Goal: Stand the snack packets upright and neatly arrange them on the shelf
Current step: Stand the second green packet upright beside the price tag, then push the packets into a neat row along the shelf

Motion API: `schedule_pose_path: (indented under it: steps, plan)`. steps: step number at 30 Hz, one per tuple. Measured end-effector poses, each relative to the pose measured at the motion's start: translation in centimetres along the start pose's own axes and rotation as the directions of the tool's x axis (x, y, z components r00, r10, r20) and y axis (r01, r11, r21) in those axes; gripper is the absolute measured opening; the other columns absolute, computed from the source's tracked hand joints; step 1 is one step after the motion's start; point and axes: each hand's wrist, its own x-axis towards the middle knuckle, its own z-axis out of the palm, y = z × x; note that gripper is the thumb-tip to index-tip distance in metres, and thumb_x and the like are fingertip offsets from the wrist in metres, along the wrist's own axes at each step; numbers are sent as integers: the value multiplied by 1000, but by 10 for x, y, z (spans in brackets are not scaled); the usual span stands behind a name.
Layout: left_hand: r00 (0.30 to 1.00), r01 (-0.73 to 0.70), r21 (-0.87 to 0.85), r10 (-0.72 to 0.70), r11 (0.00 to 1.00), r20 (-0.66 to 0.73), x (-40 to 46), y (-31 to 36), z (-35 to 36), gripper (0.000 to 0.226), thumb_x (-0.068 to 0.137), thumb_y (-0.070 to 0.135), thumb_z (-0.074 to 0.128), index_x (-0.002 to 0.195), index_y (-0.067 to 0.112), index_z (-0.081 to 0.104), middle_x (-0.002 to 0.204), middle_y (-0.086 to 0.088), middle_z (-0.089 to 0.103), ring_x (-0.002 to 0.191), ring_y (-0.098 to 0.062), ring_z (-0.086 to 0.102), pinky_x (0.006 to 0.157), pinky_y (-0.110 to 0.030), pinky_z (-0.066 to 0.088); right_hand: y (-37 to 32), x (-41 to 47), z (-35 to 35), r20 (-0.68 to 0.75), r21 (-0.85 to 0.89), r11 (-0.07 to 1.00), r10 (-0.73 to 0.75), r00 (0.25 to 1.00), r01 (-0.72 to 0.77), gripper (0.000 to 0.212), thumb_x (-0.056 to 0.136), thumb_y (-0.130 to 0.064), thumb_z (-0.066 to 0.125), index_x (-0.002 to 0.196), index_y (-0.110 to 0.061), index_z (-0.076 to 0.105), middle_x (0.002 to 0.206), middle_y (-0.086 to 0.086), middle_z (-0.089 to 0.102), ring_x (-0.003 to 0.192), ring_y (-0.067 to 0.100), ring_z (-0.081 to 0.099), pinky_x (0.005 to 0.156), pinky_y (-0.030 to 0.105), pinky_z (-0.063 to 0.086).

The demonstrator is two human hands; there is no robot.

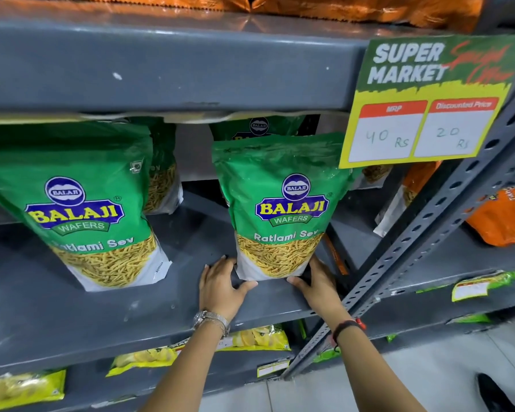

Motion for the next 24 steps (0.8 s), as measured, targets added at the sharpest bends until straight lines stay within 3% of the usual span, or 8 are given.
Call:
schedule_pose_path:
  steps: [5,8,11,15,17,21,24]
  plan:
    - [1000,2,17,-2,1000,10,-1,2,-1,56,70,34,70,116,9,52,132,-13,54,127,-28,44,115,-42,19,0,0,0,13,-20,999,26,1000,-26,56,77,-18,67,126,-16,40,133,11,51,125,29,43,99,37,37]
    - [1000,-15,-2,15,1000,27,-3,5,-6,59,71,31,70,120,9,48,134,-13,52,127,-29,43,115,-43,21,-1,-2,0,37,-12,999,49,998,-48,69,77,-17,67,135,-16,28,141,10,44,130,29,37,106,40,33]
    - [999,41,-185,-38,982,22,-13,6,-16,73,72,22,71,134,10,33,144,-11,39,135,-28,33,115,-42,24,-8,-16,0,-5,12,996,83,997,-83,84,79,-17,66,142,-14,10,148,11,31,135,29,30,109,41,28]
    - [974,83,-292,-139,953,-176,-48,-14,-41,66,74,14,69,131,7,38,138,-17,46,130,-33,39,108,-41,32,-29,-61,12,-321,66,997,-14,947,37,51,83,-14,61,128,-10,37,126,16,50,119,26,43,100,34,35]
    - [929,112,-295,-205,949,-308,-66,-31,-61,58,74,12,69,126,4,45,132,-20,50,124,-36,43,104,-42,33,-43,-79,28,-359,8,983,-168,918,183,33,87,-19,55,117,-14,44,113,15,54,109,19,43,95,31,37]
    - [817,180,-233,-277,956,-507,-72,-70,-117,63,68,10,74,122,-2,45,125,-29,50,116,-45,44,101,-53,32,-83,-83,70,-208,45,923,-365,908,381,18,87,-27,40,105,-23,42,102,11,57,100,13,43,89,20,32]
    - [835,252,-210,-322,945,-447,-54,-98,-160,83,63,8,78,132,1,33,136,-28,40,126,-43,36,106,-51,26,-113,-64,104,-18,165,928,-336,942,334,32,87,-19,51,118,-18,43,119,8,52,117,18,46,98,23,33]
